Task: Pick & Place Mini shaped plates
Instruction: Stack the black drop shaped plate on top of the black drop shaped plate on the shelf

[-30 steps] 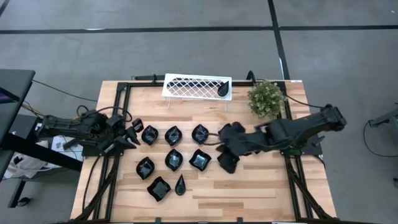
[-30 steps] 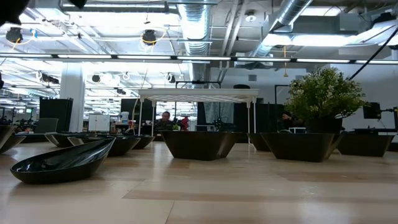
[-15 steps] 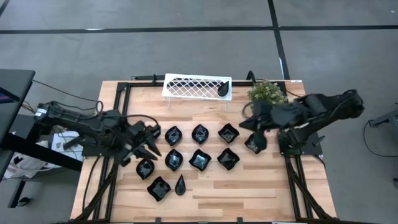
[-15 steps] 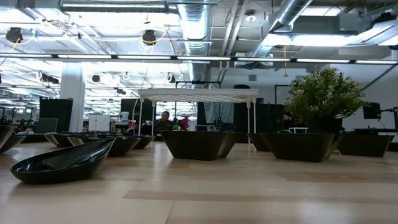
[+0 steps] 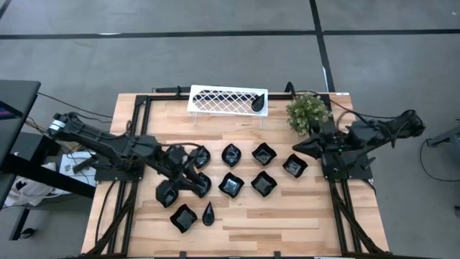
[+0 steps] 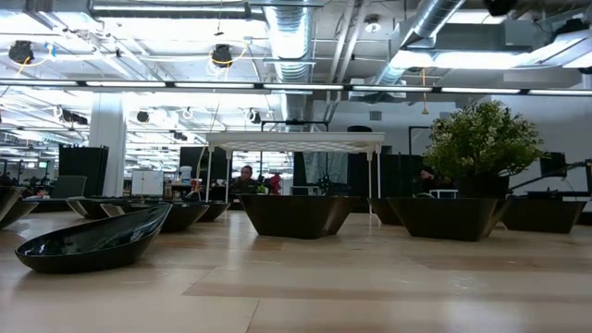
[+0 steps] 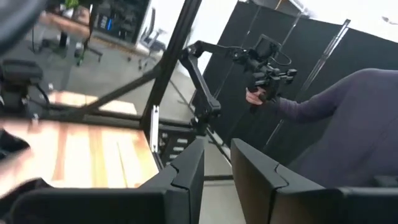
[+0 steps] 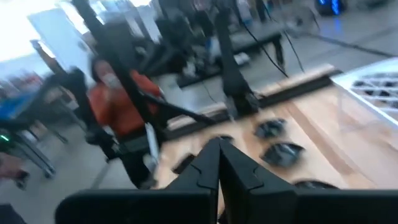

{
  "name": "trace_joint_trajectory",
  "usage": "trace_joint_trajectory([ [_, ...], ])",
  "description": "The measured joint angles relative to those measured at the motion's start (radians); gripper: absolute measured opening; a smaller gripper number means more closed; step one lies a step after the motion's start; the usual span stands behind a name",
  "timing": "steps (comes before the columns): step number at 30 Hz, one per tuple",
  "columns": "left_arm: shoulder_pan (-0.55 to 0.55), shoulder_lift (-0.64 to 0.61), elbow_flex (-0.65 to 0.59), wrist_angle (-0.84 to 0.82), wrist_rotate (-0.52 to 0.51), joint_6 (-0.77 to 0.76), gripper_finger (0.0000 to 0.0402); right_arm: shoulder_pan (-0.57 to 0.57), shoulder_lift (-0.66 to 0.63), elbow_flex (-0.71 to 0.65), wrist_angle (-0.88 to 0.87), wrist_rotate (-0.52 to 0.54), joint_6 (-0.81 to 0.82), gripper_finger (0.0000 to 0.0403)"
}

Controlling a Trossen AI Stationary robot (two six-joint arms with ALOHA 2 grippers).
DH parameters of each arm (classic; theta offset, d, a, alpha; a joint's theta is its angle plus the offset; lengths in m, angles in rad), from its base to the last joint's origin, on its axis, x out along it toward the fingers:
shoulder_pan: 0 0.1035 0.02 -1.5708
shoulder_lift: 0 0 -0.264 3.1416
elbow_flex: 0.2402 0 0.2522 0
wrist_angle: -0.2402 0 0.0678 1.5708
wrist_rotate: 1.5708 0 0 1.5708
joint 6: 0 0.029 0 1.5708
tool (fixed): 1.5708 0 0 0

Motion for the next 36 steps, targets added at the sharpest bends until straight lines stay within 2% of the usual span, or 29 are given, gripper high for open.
trace_joint_trajectory([
  [5,-0.017,0.09,0.051,-0.057,-0.005,-0.089,0.0082,0.004,-0.091,-0.178,0.224,0.001,-0.032,0.0001],
  [9,-0.014,0.155,0.056,-0.103,-0.005,-0.192,0.0082,0.004,-0.137,-0.283,0.407,0.001,-0.122,0.0001],
  [12,-0.01,0.203,0.052,-0.115,-0.005,-0.268,0.0082,0.004,-0.159,-0.329,0.464,0.001,-0.154,0.0001],
  [17,-0.013,0.243,0.043,-0.11,-0.005,-0.29,0.0082,0.004,-0.178,-0.339,0.449,0.001,-0.154,0.0001],
  [23,-0.012,0.232,0.041,-0.106,-0.007,-0.289,0.0082,0.004,-0.174,-0.34,0.434,0.003,-0.151,0.0001],
  [26,-0.013,0.217,0.042,-0.061,-0.077,-0.295,0.0082,0.004,-0.175,-0.34,0.435,0.003,-0.106,0.0001],
  [29,-0.011,0.201,0.042,-0.051,-0.147,-0.342,0.0082,0.004,-0.176,-0.34,0.43,0.003,-0.102,0.0001],
  [32,-0.012,0.194,0.042,-0.053,-0.15,-0.406,0.0082,0.004,-0.177,-0.34,0.391,0.0,-0.103,0.0001],
  [36,-0.033,0.194,0.042,-0.077,-0.148,-0.54,0.0082,0.004,-0.204,-0.341,0.379,-0.075,-0.104,0.0001],
])
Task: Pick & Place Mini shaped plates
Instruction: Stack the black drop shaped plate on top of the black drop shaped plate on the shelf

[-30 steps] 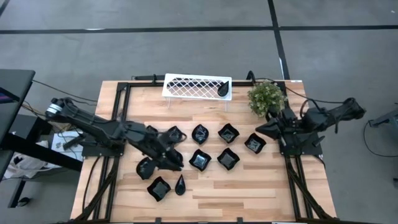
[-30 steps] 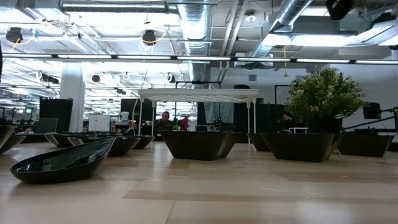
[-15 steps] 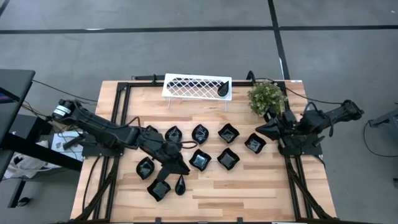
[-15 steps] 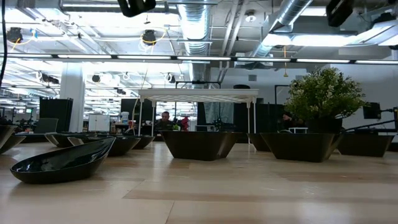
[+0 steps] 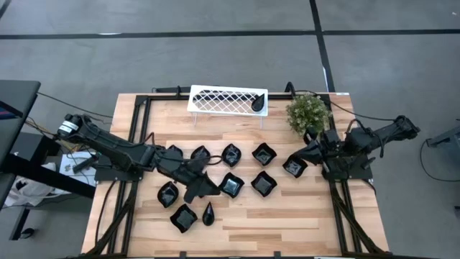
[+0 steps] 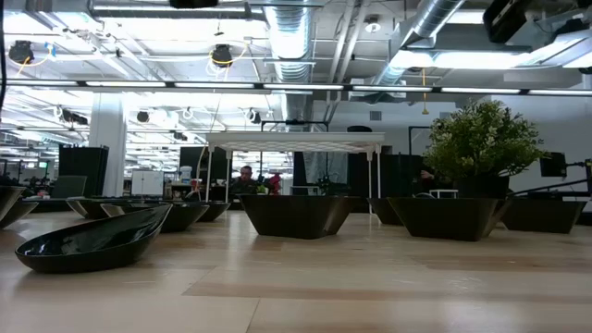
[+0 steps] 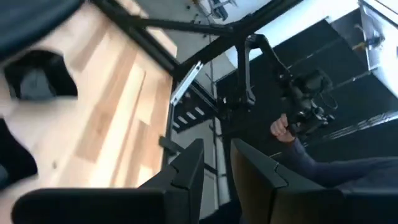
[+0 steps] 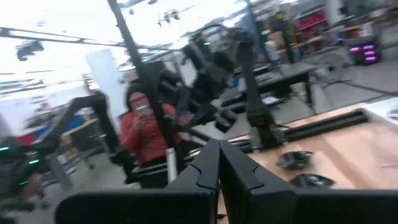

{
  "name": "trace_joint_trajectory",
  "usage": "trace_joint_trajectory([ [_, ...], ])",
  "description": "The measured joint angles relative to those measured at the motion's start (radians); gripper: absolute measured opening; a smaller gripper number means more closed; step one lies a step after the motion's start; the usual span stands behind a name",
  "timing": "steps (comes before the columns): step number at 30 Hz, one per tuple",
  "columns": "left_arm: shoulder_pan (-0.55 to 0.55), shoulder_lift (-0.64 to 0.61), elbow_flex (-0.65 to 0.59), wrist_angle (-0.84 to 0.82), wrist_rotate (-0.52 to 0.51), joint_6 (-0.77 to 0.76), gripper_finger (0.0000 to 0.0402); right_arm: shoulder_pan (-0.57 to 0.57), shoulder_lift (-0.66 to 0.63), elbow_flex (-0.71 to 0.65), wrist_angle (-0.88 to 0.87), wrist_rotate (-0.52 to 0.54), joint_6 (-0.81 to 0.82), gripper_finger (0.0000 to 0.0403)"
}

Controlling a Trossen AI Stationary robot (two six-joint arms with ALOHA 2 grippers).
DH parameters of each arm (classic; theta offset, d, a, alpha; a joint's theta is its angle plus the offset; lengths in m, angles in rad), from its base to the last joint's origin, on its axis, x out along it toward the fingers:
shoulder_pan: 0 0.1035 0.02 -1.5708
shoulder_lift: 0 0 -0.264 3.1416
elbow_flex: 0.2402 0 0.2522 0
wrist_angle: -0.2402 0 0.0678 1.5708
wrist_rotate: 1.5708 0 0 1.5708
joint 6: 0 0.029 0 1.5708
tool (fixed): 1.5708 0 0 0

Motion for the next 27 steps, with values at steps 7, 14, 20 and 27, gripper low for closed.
trace_joint_trajectory([
  [7,-0.093,0.0,0.001,-0.258,-0.025,-0.294,0.0082,0.0,-0.07,0.002,0.008,-0.056,-0.05,0.0001],
  [14,-0.179,0.019,0.0,-0.298,-0.19,-0.537,0.0082,0.0,-0.077,0.001,-0.008,-0.083,-0.068,0.0001],
  [20,-0.206,0.159,0.063,-0.294,-0.194,-0.594,0.0082,0.0,-0.071,0.0,-0.015,-0.138,-0.076,0.0001],
  [27,-0.186,0.287,0.121,-0.387,-0.125,-0.646,0.0082,0.0,-0.069,0.0,-0.014,-0.149,-0.07,0.0001],
])
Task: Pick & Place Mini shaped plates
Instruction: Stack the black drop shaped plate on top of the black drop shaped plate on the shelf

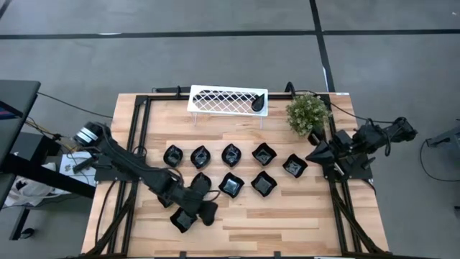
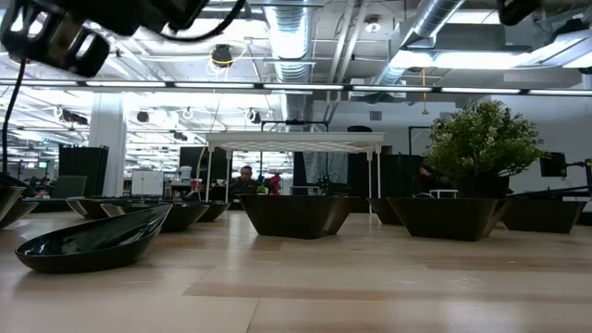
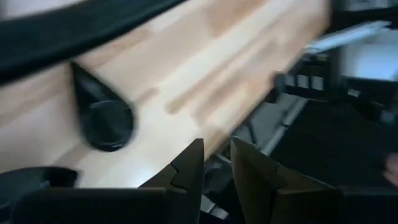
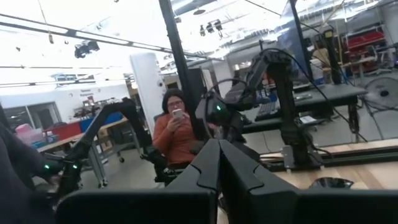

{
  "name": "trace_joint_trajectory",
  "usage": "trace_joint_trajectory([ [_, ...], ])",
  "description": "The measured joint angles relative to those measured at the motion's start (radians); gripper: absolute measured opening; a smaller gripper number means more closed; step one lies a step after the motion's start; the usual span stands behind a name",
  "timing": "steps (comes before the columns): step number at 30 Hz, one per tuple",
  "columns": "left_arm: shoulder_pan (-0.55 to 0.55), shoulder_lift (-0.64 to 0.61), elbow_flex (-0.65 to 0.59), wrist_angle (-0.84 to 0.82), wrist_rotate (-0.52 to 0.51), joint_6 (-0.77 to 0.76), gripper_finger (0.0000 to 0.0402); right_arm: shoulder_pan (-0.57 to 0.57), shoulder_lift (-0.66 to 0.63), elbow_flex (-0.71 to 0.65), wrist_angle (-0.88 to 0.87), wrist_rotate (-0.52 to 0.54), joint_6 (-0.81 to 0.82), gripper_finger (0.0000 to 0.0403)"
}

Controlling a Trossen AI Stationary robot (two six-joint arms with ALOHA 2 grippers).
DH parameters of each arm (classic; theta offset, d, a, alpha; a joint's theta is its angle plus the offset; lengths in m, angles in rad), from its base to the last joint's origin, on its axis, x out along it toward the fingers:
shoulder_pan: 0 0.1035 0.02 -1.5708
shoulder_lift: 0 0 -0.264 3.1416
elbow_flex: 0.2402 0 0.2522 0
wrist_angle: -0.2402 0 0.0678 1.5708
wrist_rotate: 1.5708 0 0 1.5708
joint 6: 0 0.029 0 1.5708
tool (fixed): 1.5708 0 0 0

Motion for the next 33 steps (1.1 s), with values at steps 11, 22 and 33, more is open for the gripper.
trace_joint_trajectory([
  [11,-0.008,0.099,0.001,-0.018,0.056,-0.182,0.0082,0.0,0.001,0.0,-0.014,-0.015,0.03,0.0001],
  [22,-0.004,0.094,-0.002,-0.115,0.055,-0.229,0.0082,0.0,0.001,0.0,-0.029,-0.015,0.029,0.0001],
  [33,0.019,0.094,-0.002,-0.106,0.053,-0.225,0.0082,0.0,0.0,0.0,-0.052,-0.011,0.028,0.0001],
])
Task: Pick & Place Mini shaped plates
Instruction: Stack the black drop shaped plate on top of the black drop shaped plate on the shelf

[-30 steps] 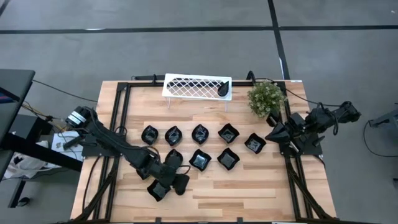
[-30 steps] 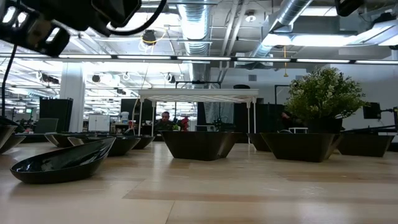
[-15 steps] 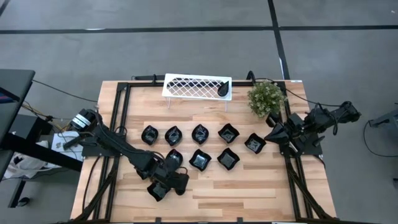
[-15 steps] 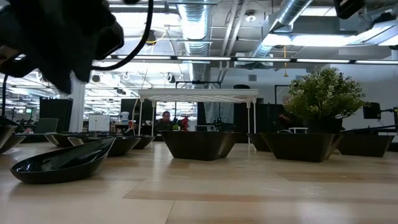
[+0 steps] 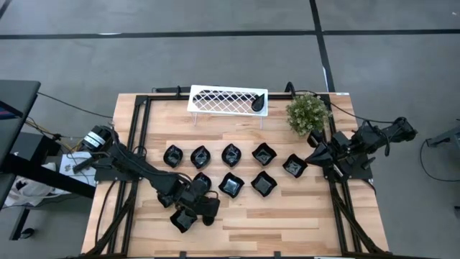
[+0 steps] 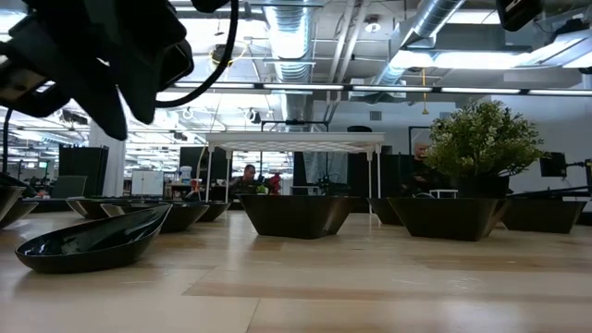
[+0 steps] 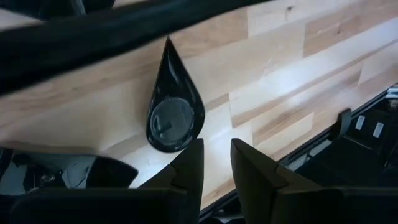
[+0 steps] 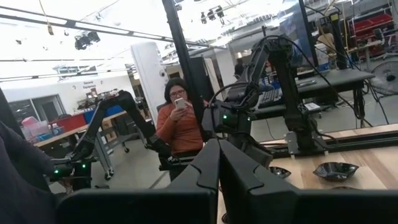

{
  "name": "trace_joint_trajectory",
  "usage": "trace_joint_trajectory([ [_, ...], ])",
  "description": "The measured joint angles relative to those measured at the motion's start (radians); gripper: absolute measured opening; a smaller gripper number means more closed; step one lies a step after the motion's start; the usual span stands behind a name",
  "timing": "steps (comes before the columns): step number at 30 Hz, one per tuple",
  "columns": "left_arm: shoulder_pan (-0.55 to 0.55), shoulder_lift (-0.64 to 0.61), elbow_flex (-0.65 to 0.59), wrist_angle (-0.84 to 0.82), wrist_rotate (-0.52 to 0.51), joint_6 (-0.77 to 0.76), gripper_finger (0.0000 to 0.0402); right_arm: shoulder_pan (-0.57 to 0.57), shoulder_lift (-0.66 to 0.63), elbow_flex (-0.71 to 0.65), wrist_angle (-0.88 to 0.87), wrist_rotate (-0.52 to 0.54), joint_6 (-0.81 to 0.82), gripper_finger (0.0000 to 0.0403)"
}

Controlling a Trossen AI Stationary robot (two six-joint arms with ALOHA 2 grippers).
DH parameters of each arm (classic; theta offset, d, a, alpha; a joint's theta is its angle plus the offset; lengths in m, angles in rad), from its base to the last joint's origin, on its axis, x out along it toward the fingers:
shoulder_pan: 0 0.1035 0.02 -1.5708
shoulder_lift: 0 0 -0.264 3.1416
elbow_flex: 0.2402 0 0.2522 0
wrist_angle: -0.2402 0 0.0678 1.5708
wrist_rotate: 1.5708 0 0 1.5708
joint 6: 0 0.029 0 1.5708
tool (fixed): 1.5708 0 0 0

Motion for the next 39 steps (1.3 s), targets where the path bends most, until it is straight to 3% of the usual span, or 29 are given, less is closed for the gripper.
trace_joint_trajectory([
  [21,-0.005,0.0,0.0,0.014,0.003,0.003,0.0085,0.0,-0.001,0.0,0.0,0.0,-0.008,0.0001],
  [30,-0.004,0.0,0.0,0.015,-0.001,0.003,0.0144,0.0,-0.001,0.0,0.0,0.0,-0.01,0.0001],
  [33,-0.005,0.0,0.0,0.016,-0.056,0.003,0.0165,0.0,-0.001,0.0,0.0,0.0,-0.01,0.0001],
  [39,-0.006,0.0,0.0,0.026,-0.084,0.054,0.018,0.0,-0.001,0.0,0.0,0.0,-0.01,0.0001],
])
